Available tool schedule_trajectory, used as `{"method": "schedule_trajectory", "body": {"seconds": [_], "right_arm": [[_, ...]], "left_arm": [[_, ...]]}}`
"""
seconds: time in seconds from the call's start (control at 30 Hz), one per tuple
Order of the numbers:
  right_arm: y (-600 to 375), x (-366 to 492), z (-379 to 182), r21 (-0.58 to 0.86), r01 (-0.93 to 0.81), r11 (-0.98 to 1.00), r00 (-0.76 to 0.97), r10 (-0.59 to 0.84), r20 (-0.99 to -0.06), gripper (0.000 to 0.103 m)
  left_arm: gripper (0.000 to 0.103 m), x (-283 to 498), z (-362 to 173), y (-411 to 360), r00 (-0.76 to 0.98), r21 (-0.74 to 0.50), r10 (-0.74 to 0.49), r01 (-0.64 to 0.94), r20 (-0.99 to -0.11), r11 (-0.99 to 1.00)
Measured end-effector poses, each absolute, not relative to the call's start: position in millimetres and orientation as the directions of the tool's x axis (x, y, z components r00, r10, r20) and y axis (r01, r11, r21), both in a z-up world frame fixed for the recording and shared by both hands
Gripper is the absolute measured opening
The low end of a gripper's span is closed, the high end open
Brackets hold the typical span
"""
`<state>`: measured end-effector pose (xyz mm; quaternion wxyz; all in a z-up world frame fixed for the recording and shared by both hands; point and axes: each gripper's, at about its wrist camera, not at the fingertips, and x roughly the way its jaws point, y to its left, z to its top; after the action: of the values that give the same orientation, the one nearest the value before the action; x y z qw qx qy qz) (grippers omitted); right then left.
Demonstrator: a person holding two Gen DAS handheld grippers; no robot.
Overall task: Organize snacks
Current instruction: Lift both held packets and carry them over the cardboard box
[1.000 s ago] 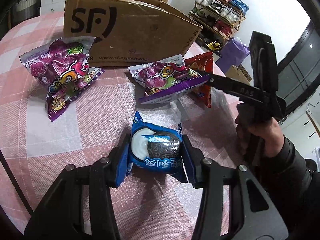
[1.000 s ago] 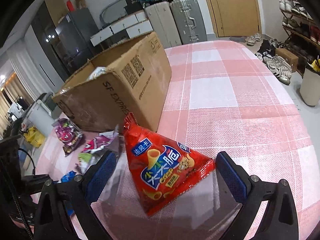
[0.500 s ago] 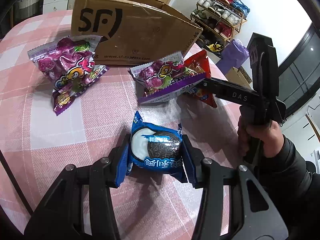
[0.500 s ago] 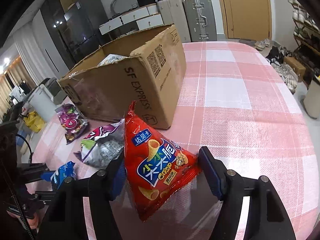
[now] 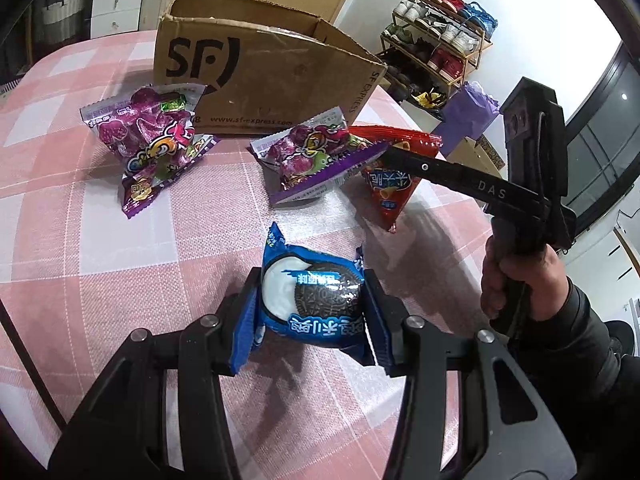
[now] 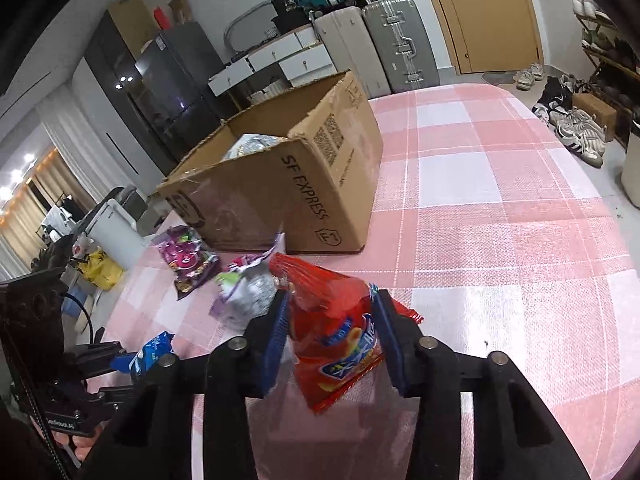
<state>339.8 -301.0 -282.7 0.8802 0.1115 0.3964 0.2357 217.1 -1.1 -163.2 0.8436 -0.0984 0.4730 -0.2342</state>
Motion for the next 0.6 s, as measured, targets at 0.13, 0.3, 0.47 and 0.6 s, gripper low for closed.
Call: {"method": "schedule_trajectory", "body": {"seconds": [0.13,0.3,0.47,0.6], "right_arm": [[-303,329,-281,0.389,-0.332,0.859,0.582,0.511,-0.633,0.038],[-312,313,-277,0.422,-0.326,0.846,0.598,0.53,-0.601,0.036],[-320,302,-272,0.454,-0.319,0.832,0.606,0.547,-0.577,0.027],[-321,294,-269,0.457,-0.329,0.827,0.607,0.555,-0.569,0.027]], "left_arm": [[0.044,210,-160,-5,0.448,-0.383,-0.485,0.303,-0.751,0.873],[0.044,203,-156,-5,0.457,-0.376,-0.478,0.301,-0.75,0.877],[0.044,195,-146,-5,0.477,-0.365,-0.472,0.304,-0.742,0.88],[0.044,191,-138,-5,0.49,-0.355,-0.465,0.305,-0.737,0.884]]}}
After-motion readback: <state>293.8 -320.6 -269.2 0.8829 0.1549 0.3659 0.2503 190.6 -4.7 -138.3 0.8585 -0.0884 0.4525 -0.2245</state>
